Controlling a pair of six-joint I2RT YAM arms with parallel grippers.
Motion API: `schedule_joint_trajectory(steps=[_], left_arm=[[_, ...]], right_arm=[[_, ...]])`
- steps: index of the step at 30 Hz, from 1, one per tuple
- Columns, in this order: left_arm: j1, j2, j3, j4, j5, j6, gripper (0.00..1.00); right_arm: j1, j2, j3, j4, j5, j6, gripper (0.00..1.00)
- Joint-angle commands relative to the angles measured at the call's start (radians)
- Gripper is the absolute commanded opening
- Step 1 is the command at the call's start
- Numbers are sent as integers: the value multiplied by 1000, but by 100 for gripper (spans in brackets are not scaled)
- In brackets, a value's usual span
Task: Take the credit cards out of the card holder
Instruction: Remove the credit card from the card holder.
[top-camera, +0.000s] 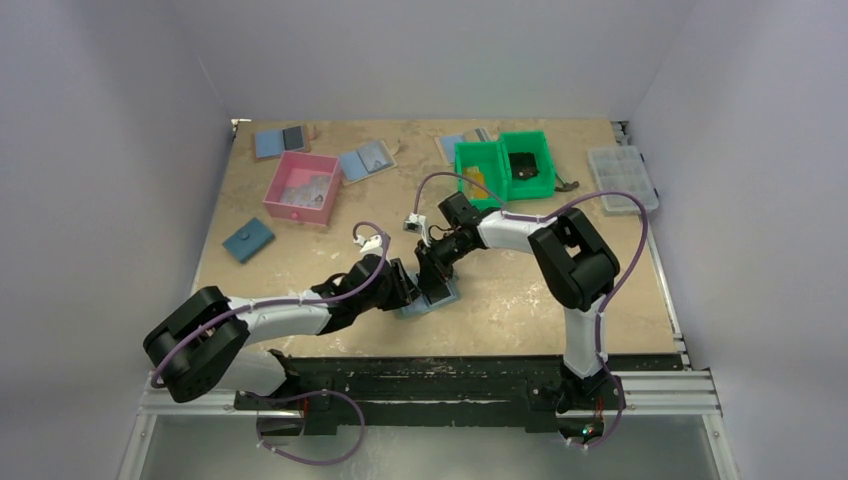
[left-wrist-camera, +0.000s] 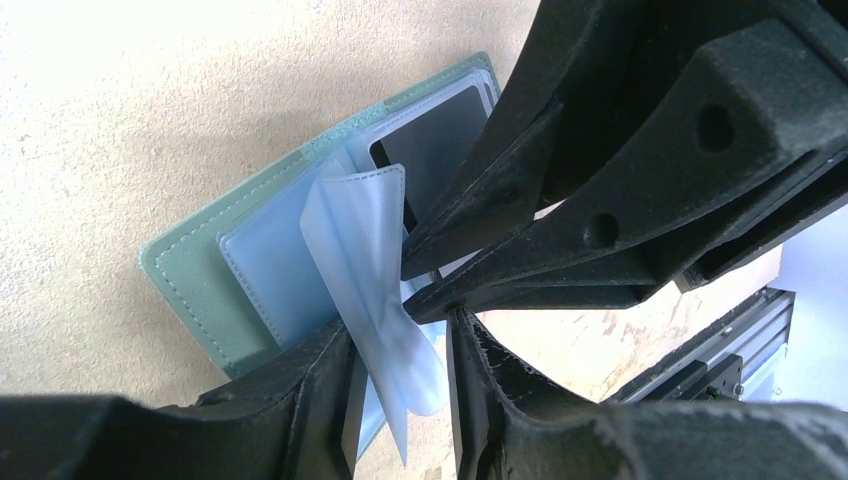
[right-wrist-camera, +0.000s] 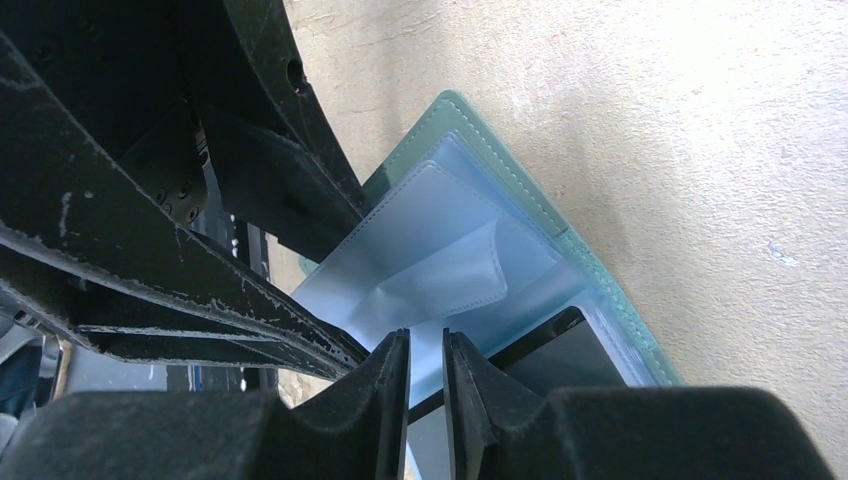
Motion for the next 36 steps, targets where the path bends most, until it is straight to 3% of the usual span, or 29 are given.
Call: schedule_joint_trajectory(steps=[1, 7, 12, 18, 22, 27, 36], left_arm=[[6, -16, -2, -49, -73, 25, 37], [6, -61, -11, -40, -71, 34, 41], [6, -171, -52, -23, -65, 57, 61], [6, -247, -34, -148, -100, 78, 63], [5, -322, -35, -182, -74, 79, 59], [-2, -383, -68, -13, 50, 59, 50], [-11, -221, -111, 228, 143, 17, 26]], right_arm=[[2, -48, 22, -14, -116, 13, 28], [2, -39, 22, -19, -160, 9, 29], [2, -41, 20, -8, -167, 17, 29], [5, -40, 4, 38, -136, 59, 29], [8, -42, -4, 64, -100, 84, 30], [23, -36, -2, 73, -72, 90, 33], [28, -43, 11, 44, -58, 56, 34]])
